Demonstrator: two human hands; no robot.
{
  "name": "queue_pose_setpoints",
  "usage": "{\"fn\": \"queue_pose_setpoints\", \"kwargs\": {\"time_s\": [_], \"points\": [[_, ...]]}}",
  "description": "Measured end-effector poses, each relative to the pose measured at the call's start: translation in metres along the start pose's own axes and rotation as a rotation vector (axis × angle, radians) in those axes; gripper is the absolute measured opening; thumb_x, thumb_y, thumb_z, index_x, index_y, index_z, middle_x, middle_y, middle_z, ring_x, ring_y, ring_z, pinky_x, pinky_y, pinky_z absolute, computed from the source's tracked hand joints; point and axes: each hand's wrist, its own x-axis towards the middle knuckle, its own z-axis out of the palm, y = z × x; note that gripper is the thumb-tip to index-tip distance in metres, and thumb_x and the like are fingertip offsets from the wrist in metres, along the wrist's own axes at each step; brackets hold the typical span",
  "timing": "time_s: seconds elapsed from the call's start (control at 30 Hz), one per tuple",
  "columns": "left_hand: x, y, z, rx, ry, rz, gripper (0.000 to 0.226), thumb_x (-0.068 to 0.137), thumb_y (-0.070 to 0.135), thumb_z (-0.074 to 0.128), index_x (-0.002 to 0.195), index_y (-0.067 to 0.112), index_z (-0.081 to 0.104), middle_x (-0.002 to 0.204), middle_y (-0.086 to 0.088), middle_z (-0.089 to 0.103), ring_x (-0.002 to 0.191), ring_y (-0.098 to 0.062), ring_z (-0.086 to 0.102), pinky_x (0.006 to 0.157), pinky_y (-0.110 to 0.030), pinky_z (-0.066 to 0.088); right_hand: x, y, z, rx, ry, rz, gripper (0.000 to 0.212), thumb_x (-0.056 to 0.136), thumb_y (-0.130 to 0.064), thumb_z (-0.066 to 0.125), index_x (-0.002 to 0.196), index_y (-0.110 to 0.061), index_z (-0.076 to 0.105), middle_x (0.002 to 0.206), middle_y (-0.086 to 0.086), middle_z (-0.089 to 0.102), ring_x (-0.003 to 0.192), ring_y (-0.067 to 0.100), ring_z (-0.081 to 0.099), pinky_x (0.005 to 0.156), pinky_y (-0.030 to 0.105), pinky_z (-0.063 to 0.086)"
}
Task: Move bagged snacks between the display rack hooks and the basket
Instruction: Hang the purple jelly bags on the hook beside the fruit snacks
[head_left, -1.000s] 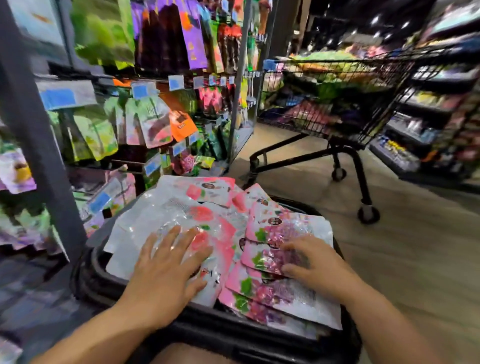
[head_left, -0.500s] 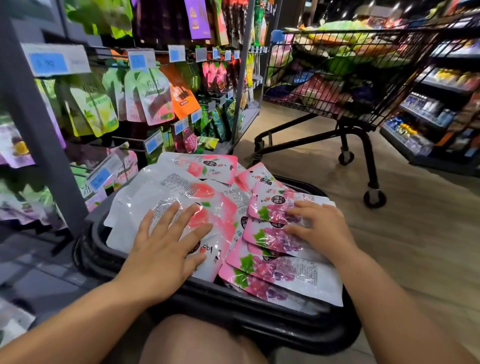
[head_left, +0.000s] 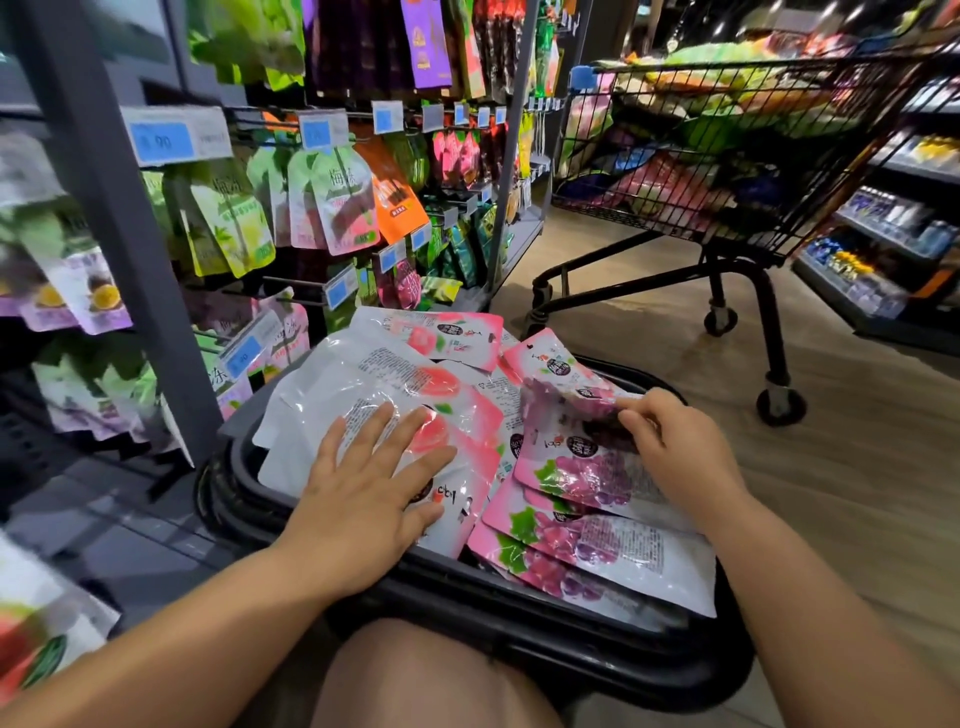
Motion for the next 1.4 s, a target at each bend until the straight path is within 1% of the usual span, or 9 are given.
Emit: {"fn": "queue_pose_setpoints", "kwargs": {"time_s": [0.23, 0.4, 0.5, 0.6, 0.77, 0.93, 1.07, 1.2, 1.4], "points": [[0.001, 0.001, -0.008, -0.047, -0.106, 0.039, 0.054, 0.092, 0.066, 0.023, 0.138, 0.044, 0.042, 0.153, 0.004, 0.039, 0.14, -0.025, 0.027, 0.112, -0.044, 0.008, -0.006, -0.049, -0.031, 0.366, 0.16, 0.019, 0.022, 0.102, -0.025, 0.048, 0.081, -0.022, 0.05, 0.071, -0.004, 0.055, 0.061, 0.0, 0.05, 0.056, 0.022, 0.037], [-0.001, -0.001, -0.026, -0.303, -0.173, -0.019, 0.101, 0.059, 0.087, -0.019, 0.15, 0.05, 0.005, 0.151, 0.024, -0.023, 0.14, -0.003, -0.028, 0.109, -0.032, -0.029, -0.013, -0.088, -0.03, 0.763, 0.15, 0.17, 0.027, 0.099, -0.043, 0.05, 0.083, -0.022, 0.055, 0.082, 0.011, 0.065, 0.078, 0.032, 0.064, 0.07, 0.053, 0.052], [-0.003, 0.003, -0.046, -0.656, -0.173, -0.122, 0.105, 0.057, 0.099, 0.007, 0.149, 0.048, 0.016, 0.151, 0.028, 0.013, 0.142, 0.004, -0.005, 0.121, -0.032, -0.004, -0.017, -0.108, -0.02, 0.976, 0.033, 0.242, 0.028, 0.087, -0.054, 0.053, 0.075, -0.03, 0.059, 0.098, 0.036, 0.062, 0.088, 0.055, 0.062, 0.074, 0.057, 0.056], [-0.009, 0.007, -0.063, -1.105, -0.1, -0.212, 0.071, 0.064, 0.085, 0.049, 0.125, 0.049, 0.043, 0.133, 0.025, 0.051, 0.129, 0.0, 0.044, 0.112, -0.036, 0.035, -0.021, -0.129, -0.01, 1.186, -0.069, 0.328, 0.03, 0.1, -0.038, 0.052, 0.076, -0.023, 0.057, 0.087, 0.029, 0.067, 0.071, 0.036, 0.063, 0.051, 0.032, 0.051], [-0.033, 0.015, -0.065, -1.795, 0.004, -0.411, 0.073, 0.053, 0.044, 0.084, 0.118, 0.015, 0.067, 0.114, -0.008, 0.072, 0.109, -0.029, 0.067, 0.098, -0.049, 0.05, -0.039, -0.168, 0.015, 1.356, -0.232, 0.334, 0.022, 0.103, -0.022, 0.047, 0.091, -0.006, 0.057, 0.09, 0.017, 0.07, 0.086, 0.031, 0.068, 0.084, 0.048, 0.055], [-0.043, 0.006, -0.057, -1.92, 0.034, -0.506, 0.075, 0.046, 0.032, 0.085, 0.116, 0.011, 0.068, 0.109, -0.012, 0.074, 0.101, -0.031, 0.071, 0.084, -0.044, 0.058, -0.036, -0.157, 0.017, 1.043, -0.352, 0.133, 0.013, 0.099, -0.019, 0.056, 0.085, -0.017, 0.058, 0.075, -0.004, 0.067, 0.072, 0.016, 0.062, 0.068, 0.03, 0.053], [-0.043, -0.005, -0.052, -1.924, 0.093, -0.545, 0.056, 0.05, 0.028, 0.083, 0.104, 0.013, 0.075, 0.105, -0.012, 0.075, 0.098, -0.03, 0.072, 0.088, -0.042, 0.054, -0.021, -0.111, 0.001, 0.581, -0.317, -0.002, 0.014, 0.092, -0.024, 0.067, 0.099, -0.034, 0.062, 0.104, -0.019, 0.067, 0.104, 0.004, 0.064, 0.095, 0.03, 0.05], [-0.044, -0.006, -0.043, -1.924, 0.085, -0.558, 0.051, 0.057, 0.025, 0.081, 0.105, 0.013, 0.074, 0.105, -0.011, 0.075, 0.099, -0.028, 0.071, 0.085, -0.039, 0.057, -0.019, -0.061, -0.012, 0.116, -0.379, 0.038, 0.024, 0.083, -0.035, 0.077, 0.104, -0.037, 0.065, 0.112, -0.023, 0.056, 0.106, 0.0, 0.052, 0.088, 0.022, 0.039], [-0.045, -0.005, -0.036, -1.933, 0.08, -0.566, 0.057, 0.059, 0.028, 0.084, 0.113, 0.015, 0.07, 0.108, -0.009, 0.074, 0.101, -0.026, 0.071, 0.084, -0.035, 0.058, -0.028, -0.033, 0.003, -0.039, -0.413, -0.032, 0.038, 0.07, -0.042, 0.086, 0.097, -0.044, 0.06, 0.109, -0.029, 0.054, 0.106, 0.002, 0.054, 0.083, 0.017, 0.037]]}}
